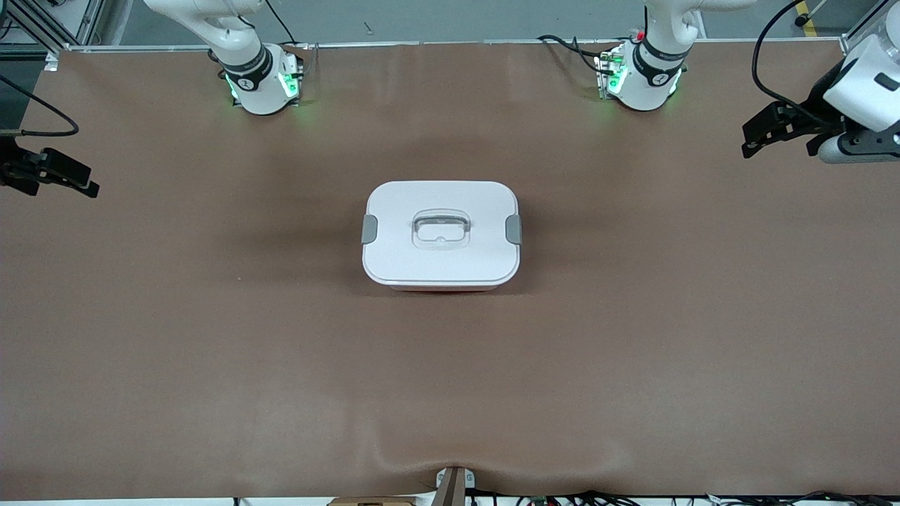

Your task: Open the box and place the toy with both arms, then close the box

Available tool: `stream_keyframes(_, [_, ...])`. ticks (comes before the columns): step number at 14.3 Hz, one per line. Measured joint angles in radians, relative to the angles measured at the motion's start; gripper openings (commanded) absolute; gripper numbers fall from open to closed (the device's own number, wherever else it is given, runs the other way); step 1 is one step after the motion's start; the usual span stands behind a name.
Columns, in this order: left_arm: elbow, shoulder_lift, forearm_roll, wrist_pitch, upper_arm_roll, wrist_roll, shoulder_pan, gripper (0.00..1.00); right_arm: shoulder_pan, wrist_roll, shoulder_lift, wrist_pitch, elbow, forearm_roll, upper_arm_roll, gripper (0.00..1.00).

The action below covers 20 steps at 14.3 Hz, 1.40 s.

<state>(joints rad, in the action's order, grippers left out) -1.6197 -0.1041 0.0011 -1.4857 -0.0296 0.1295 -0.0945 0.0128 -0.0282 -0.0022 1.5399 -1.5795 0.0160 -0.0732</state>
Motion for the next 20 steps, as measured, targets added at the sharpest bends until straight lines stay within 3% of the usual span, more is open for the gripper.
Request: stream_keyframes(20, [0.02,0.001,0.025,0.017,0.007,-0.004,0.009,1.0,0.001,-0.019,0.0,0.0,0.0,0.0,-0.006,1.0])
